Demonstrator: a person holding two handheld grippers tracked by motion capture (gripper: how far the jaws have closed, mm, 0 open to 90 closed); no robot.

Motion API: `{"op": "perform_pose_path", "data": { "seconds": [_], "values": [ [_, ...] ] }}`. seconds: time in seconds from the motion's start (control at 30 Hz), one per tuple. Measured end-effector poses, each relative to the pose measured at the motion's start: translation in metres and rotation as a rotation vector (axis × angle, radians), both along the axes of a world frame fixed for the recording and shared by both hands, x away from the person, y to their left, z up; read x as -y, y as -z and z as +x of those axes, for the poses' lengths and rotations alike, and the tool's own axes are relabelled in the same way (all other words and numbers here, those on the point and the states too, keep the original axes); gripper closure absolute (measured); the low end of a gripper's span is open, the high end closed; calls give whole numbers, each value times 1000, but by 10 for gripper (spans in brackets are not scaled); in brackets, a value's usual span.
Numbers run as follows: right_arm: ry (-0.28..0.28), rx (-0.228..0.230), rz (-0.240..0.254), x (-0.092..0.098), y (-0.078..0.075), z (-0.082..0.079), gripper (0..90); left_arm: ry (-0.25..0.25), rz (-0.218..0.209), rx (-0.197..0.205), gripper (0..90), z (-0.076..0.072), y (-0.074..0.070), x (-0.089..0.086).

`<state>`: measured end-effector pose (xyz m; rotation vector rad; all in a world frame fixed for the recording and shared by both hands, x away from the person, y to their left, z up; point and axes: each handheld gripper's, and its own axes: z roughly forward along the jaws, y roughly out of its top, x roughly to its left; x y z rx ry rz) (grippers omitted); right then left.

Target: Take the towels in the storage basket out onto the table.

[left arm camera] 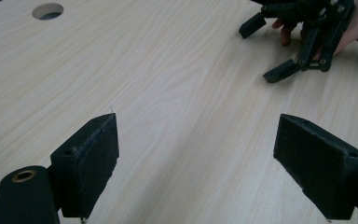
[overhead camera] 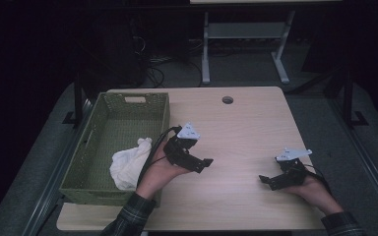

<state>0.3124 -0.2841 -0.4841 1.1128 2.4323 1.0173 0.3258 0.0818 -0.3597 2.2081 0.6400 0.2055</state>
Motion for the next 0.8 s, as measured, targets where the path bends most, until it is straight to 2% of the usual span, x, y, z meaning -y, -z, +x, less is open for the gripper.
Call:
{"op": "perform_pose_path", "data": {
  "seconds": [0.1, 0.23, 0.5, 0.63, 0.8],
  "values": [
    [0, 0, 0, 0, 0, 0, 0, -3, 4, 8, 134, 0, -3, -4],
    [1, -3, 2, -1, 0, 0, 0, -3, 21, -1, 133, 1, -6, -9],
    [0, -4, 1, 0, 0, 0, 0, -15, 19, -6, 133, 3, -10, -20],
    [0, -4, 1, 0, 0, 0, 0, -37, 4, -10, 134, 4, -11, -27],
    [0, -4, 1, 0, 0, 0, 0, -39, 14, -6, 134, 5, -14, -33]
  ]
}}
